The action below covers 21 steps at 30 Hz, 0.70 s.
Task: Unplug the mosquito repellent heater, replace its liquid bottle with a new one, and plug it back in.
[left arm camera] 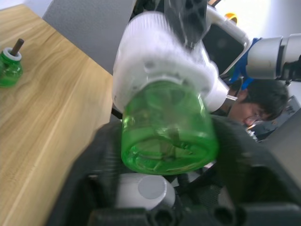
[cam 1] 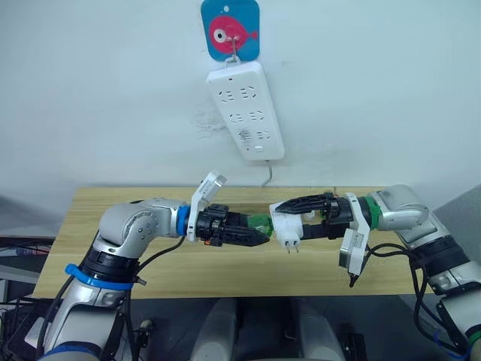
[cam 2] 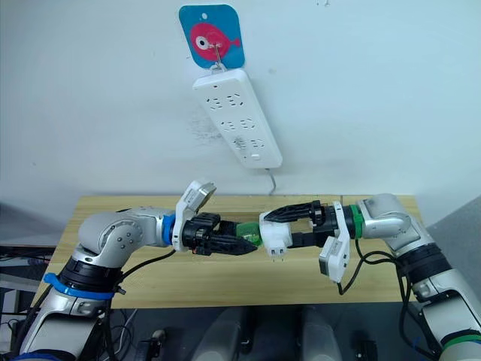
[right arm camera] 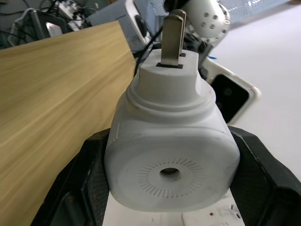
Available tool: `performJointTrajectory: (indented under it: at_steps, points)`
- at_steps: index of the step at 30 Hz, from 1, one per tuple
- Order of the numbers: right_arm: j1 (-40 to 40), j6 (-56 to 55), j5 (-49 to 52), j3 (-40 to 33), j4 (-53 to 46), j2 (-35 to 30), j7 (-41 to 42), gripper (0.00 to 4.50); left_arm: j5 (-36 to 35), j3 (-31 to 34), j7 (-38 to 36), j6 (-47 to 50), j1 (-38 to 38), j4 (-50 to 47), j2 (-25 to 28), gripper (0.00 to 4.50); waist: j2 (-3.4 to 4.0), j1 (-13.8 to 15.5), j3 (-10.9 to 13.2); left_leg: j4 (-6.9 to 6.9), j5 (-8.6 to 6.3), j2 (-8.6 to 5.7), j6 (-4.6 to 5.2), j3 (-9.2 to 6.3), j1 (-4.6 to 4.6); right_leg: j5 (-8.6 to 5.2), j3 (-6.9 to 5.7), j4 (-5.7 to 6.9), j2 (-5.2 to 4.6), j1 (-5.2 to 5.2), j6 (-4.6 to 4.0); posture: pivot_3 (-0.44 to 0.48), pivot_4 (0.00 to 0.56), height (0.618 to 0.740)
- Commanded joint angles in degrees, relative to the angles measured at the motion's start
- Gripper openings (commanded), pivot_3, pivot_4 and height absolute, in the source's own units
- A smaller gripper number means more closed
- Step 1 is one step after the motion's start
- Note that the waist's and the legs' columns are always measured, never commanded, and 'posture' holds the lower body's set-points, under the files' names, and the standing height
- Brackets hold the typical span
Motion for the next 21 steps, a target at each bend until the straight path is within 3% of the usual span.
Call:
performJointTrajectory:
  at_steps: [1,4,6,9,14,18,21]
  points:
    - [-0.58,1.33,1.28,-1.80,-1.16,-0.92,-1.94,2.98,-0.12,1.32,-0.30,-1.35,0.78,-2.31,0.57,4.49,0.00,0.00,0.00,0.00,0.00,0.00,0.00,0.00,0.00,0.00,0.00,0.00,0.00,0.00,0.00,0.129,0.204,0.740]
    - [1.21,8.08,2.47,-2.53,-1.17,-1.82,-1.86,2.98,3.73,0.75,-1.86,-6.71,3.40,-7.00,4.62,4.50,-0.03,0.01,-0.03,0.00,0.00,0.00,0.00,0.00,0.00,0.00,0.01,-0.01,0.00,-0.01,0.00,0.132,0.195,0.740]
    - [3.65,15.33,4.74,-3.05,-3.06,-3.19,-0.87,2.98,15.18,-3.27,-1.83,-20.78,7.33,-11.28,8.31,4.50,-0.01,0.08,-0.08,-0.03,0.00,0.00,0.00,0.00,0.00,0.00,0.01,-0.01,0.00,-0.01,-0.01,0.141,0.194,0.740]
    - [8.32,33.75,11.19,-4.13,-9.53,-4.84,0.99,2.98,25.93,-4.56,3.08,-35.44,10.66,-13.98,7.92,4.50,0.01,0.59,-0.12,-0.09,0.00,-0.01,0.00,0.04,0.04,0.01,0.08,-0.05,-0.03,0.01,-0.03,0.146,0.193,0.740]
    - [12.73,80.25,30.34,-6.39,-25.67,-7.73,-1.25,2.98,42.06,-2.58,15.47,-58.34,14.52,-12.96,5.31,4.50,0.01,1.22,-0.14,-0.03,-0.03,0.02,0.05,0.03,0.03,0.02,0.10,-0.04,-0.05,-0.02,-0.04,0.152,0.197,0.740]
    - [10.14,115.84,50.52,-11.13,-32.56,-6.45,-11.66,2.98,53.88,-3.90,23.50,-74.64,16.42,-10.38,4.76,4.50,0.04,1.43,-0.21,-0.13,-0.17,0.05,0.27,0.05,0.03,0.06,0.09,-0.07,-0.07,-0.06,-0.11,0.162,0.202,0.740]
    - [7.09,129.78,59.40,-14.71,-32.83,-2.76,-17.83,2.98,61.96,-6.36,28.13,-78.83,15.75,-7.60,3.42,4.50,0.05,1.69,-0.22,-0.16,-0.19,0.05,0.30,0.06,0.02,0.08,0.09,-0.08,-0.07,-0.07,-0.12,0.168,0.204,0.740]
